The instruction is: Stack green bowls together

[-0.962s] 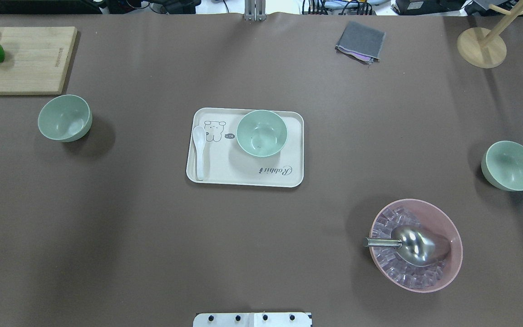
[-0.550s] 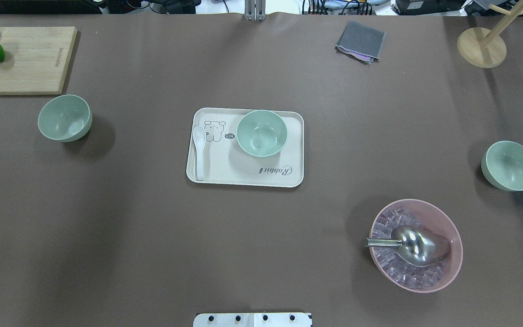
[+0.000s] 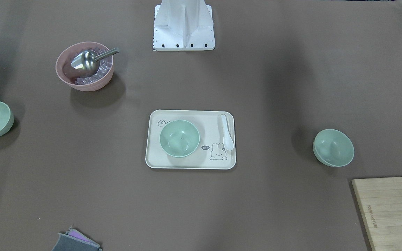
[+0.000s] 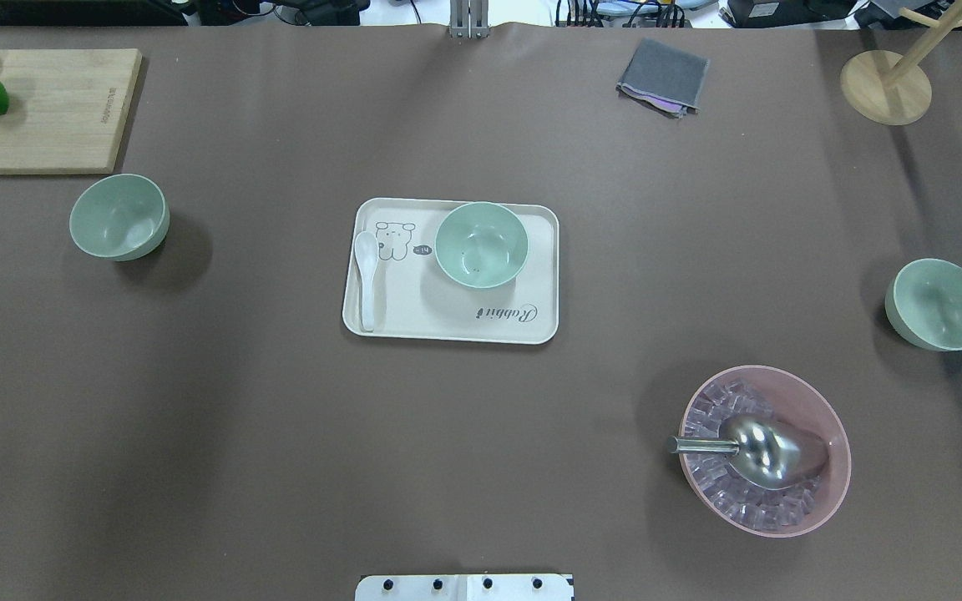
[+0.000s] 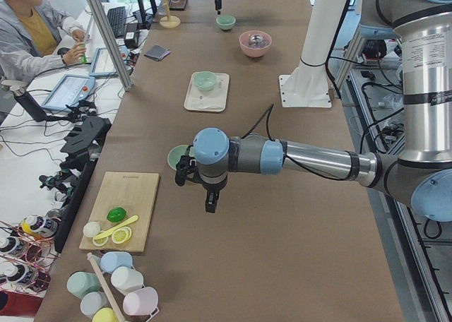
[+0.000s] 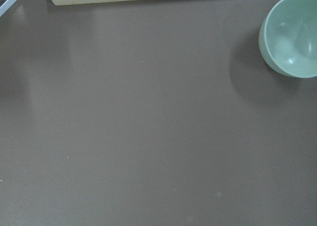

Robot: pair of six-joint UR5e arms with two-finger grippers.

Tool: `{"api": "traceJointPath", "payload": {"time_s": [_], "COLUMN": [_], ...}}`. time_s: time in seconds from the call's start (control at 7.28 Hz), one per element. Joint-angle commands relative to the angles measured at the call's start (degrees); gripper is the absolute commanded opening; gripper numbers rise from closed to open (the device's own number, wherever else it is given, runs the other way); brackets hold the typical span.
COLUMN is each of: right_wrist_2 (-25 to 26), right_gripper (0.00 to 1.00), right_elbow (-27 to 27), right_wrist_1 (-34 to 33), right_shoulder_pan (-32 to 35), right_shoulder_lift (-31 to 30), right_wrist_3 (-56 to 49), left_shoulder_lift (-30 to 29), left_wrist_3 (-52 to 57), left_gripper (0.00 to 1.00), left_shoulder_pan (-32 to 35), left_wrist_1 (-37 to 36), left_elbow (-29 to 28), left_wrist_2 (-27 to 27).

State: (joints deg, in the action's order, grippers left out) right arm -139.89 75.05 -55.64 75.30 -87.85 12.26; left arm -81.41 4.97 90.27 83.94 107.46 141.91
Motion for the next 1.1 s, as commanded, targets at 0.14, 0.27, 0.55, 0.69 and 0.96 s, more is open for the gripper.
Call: {"api": "traceJointPath", "payload": {"time_s": [0.14, 0.27, 0.55, 0.69, 0.96], "right_wrist_2": [-0.73, -1.86, -1.96, -2.05, -2.75], "right_gripper": [0.87, 0.79, 0.71, 0.52, 0.00], "right_elbow": [1.15, 1.15, 1.07, 1.15, 1.24], "right_wrist_1": [0.36, 0.36, 0.36, 0.36, 0.36], "right_shoulder_pan": [-1.90, -2.52, -2.96, -3.14, -3.22], "right_shoulder_lift": [-0.57, -1.18, -1.89, -2.24, -3.03], "right_wrist_3": [0.66, 0.22, 0.22, 0.22, 0.22], "left_shoulder_lift": [0.11, 0.02, 0.02, 0.11, 0.02], "left_wrist_3": [0.04, 0.04, 0.04, 0.04, -3.36], "left_gripper": [0.98, 0.98, 0.98, 0.98, 0.98], "left_shoulder_pan": [0.00, 0.00, 0.00, 0.00, 0.00], "left_wrist_1": [0.00, 0.00, 0.00, 0.00, -0.18], "left_elbow": [0.03, 0.03, 0.29, 0.20, 0.03], "left_wrist_2": [-0.05, -0.05, 0.04, 0.04, 0.13]}}
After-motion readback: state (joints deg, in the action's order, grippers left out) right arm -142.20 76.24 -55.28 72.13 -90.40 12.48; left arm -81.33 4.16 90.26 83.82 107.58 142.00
